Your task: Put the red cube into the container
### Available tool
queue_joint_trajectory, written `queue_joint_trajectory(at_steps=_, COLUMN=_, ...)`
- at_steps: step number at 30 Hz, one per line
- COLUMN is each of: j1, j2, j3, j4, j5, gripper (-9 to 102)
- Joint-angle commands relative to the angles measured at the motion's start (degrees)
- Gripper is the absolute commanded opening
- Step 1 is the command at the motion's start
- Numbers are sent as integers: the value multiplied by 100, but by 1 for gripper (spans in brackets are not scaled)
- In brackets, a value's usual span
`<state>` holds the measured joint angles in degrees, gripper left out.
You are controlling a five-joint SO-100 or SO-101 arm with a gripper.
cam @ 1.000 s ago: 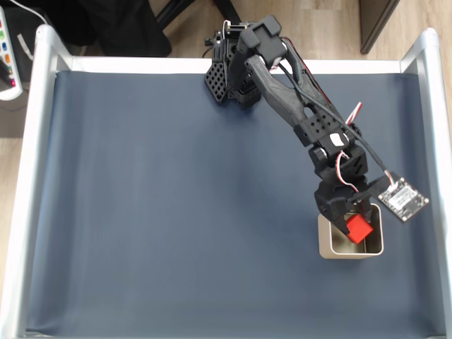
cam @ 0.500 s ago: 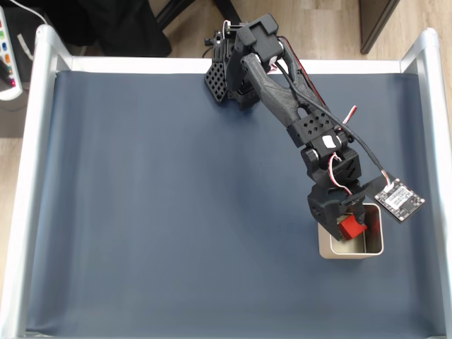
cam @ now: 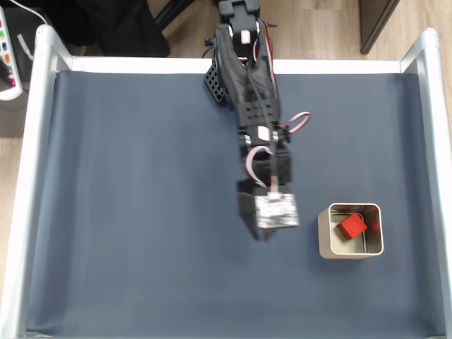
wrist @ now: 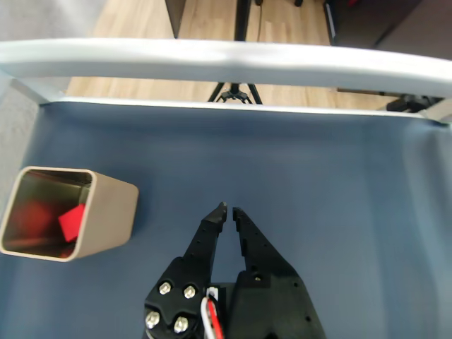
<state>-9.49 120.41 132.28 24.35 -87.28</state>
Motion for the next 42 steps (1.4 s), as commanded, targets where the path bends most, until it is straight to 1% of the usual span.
queue_joint_trajectory(at_steps=1, j1=255, j2=650, j3=475, j4=-79, j5=0, gripper=0)
queue_joint_trajectory(at_steps=8, j1=439, j2=1652, j3=1538, j4=-70, j5=26, gripper=0)
queue_joint_trajectory(at_steps=17, j1=501, j2=3560, j3=3349, j4=-70, j5=-35, gripper=0)
queue_joint_trajectory(at_steps=25, j1=562, j2=5194, j3=4245, j4=0, j5=105, gripper=0)
queue_joint_trajectory(at_steps=28, j1=536, j2=5607, j3=4359, j4=352, j5=202, gripper=0)
queue_joint_trajectory(at_steps=31, j1=536, j2=6003, j3=4667, j4=325, j5=114, gripper=0)
queue_joint_trajectory(at_steps=36, j1=580, j2=6363, j3=4693, j4=782, j5=290, gripper=0)
queue_joint_trajectory(at_steps=42, j1=580, j2=6979, j3=4693, j4=1582, j5=431, gripper=0)
